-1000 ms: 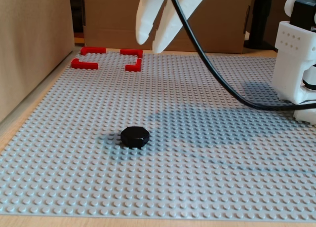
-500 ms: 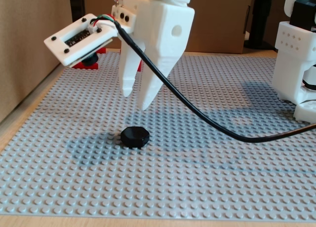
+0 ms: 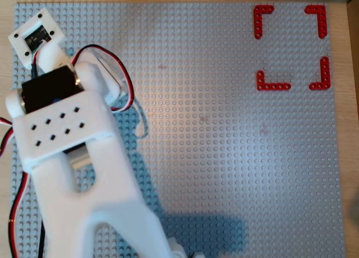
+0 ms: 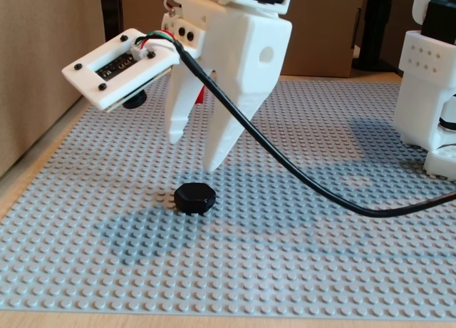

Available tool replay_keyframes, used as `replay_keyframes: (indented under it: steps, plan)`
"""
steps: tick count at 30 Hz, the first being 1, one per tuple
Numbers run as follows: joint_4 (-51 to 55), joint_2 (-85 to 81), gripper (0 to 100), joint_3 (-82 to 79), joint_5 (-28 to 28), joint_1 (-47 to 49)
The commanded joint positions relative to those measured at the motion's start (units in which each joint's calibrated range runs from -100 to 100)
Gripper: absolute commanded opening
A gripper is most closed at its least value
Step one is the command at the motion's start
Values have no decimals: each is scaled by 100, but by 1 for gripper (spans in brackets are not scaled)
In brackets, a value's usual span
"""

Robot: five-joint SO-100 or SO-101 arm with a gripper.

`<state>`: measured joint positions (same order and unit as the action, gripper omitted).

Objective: Grab the Lego and store it in red box

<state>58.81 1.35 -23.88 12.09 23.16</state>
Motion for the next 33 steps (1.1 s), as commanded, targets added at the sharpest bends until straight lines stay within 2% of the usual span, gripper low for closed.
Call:
replay_keyframes:
  steps: [1, 11, 22, 33]
  plan:
    - [-65, -34, 23, 261, 89, 152]
    - [-144, -17, 23, 306, 151, 502]
    - [-618, 797, 22, 325, 157, 502]
    - [-653, 797, 22, 297, 250, 465]
